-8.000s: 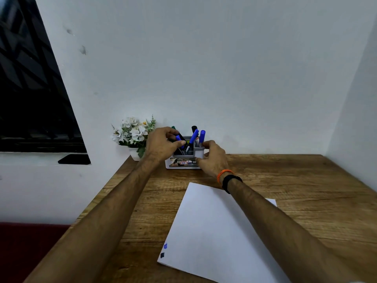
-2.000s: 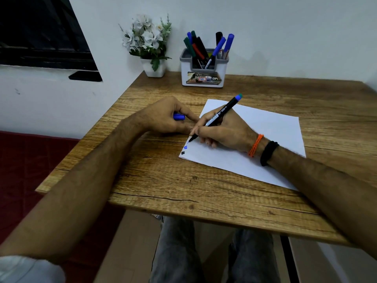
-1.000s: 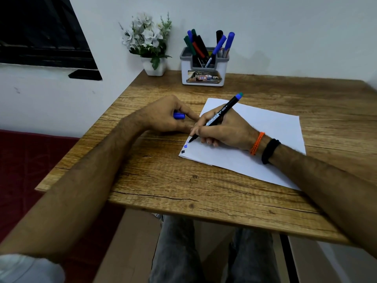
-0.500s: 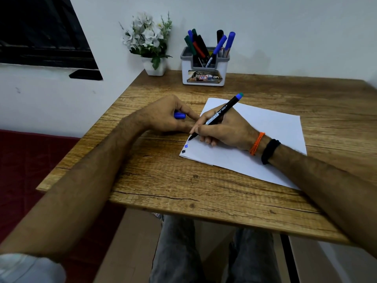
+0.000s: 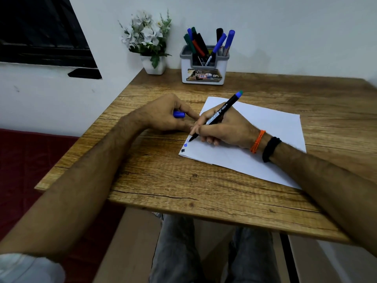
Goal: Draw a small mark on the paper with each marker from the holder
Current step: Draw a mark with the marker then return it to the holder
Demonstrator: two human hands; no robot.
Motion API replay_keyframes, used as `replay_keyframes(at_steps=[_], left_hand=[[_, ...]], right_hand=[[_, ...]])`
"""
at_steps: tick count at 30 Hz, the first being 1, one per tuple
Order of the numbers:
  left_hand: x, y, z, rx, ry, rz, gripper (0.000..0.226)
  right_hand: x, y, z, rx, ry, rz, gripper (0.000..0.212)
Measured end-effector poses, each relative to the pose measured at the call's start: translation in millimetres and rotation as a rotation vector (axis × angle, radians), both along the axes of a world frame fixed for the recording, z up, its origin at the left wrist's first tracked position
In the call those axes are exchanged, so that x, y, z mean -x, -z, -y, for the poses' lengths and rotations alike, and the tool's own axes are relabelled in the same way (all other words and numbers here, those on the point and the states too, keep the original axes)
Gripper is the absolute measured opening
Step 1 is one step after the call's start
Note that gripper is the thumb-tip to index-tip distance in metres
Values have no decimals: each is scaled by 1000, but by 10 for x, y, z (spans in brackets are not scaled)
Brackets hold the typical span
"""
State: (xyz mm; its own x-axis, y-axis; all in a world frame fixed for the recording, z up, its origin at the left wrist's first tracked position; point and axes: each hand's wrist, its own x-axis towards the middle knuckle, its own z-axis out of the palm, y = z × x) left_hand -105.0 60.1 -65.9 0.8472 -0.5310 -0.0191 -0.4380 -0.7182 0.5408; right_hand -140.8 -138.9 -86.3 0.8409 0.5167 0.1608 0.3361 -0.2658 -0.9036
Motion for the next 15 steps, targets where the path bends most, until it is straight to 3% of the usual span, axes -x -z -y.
replay_keyframes(at_steps=[15], left_hand=[[5, -6, -6, 2, -3, -8, 32]], right_hand=[[-20, 9, 0, -4, 5, 6, 11]])
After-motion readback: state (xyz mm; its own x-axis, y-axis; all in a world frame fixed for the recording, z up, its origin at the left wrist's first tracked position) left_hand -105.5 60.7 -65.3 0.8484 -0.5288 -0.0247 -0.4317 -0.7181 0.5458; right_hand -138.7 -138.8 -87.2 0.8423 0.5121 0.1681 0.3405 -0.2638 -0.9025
